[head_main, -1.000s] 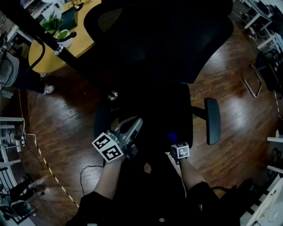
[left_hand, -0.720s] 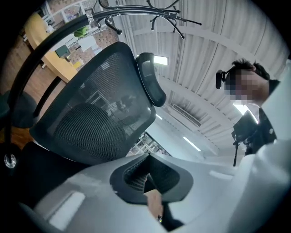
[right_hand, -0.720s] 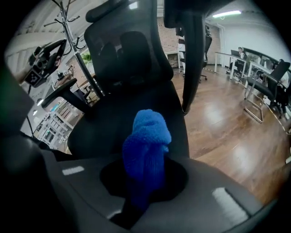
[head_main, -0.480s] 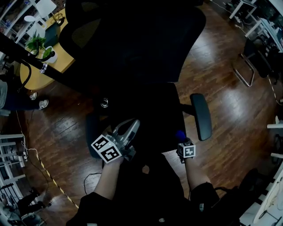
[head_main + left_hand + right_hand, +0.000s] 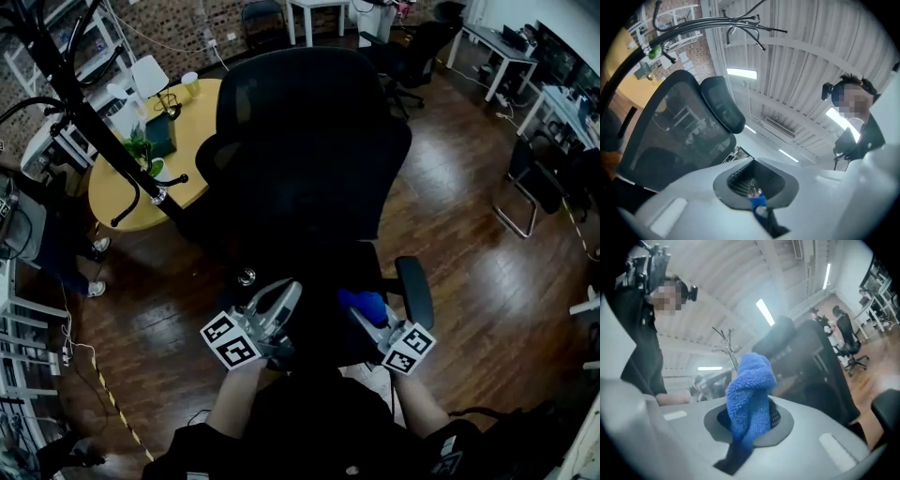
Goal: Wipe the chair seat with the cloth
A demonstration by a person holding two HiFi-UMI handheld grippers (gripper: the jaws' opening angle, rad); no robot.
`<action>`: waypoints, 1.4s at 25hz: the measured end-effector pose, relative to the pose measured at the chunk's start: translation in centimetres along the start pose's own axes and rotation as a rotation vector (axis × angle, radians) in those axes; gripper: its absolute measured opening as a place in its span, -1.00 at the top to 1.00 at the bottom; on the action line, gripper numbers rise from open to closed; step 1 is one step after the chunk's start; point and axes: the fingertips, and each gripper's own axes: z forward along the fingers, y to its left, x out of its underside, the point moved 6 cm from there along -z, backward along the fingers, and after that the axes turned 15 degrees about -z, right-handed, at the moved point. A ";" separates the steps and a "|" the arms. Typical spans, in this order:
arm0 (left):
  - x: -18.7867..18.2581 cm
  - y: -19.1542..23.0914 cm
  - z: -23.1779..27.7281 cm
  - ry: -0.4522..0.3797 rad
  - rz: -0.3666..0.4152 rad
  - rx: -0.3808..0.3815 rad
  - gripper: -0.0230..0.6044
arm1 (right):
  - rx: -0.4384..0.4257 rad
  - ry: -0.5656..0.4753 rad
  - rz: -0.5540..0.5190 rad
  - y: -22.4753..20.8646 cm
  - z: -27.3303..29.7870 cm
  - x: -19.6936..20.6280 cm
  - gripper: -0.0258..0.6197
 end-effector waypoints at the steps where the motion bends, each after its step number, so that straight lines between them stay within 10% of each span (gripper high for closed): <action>1: -0.5 -1.3 0.1 -0.001 0.022 0.020 0.96 | -0.033 -0.072 -0.024 0.8 0.1 -2.9 0.81; 8: -0.4 -6.1 -1.7 -0.076 0.105 0.054 0.96 | -0.126 -0.259 -0.105 2.8 -1.0 -10.7 0.81; 23: 3.3 -10.9 -12.7 -0.101 0.136 0.146 0.96 | -0.035 -0.250 -0.182 15.3 -6.2 -7.9 0.81; 35: 9.1 -14.0 -24.7 -0.131 0.083 0.021 0.96 | 0.010 -0.219 -0.195 24.5 -11.5 -6.6 0.81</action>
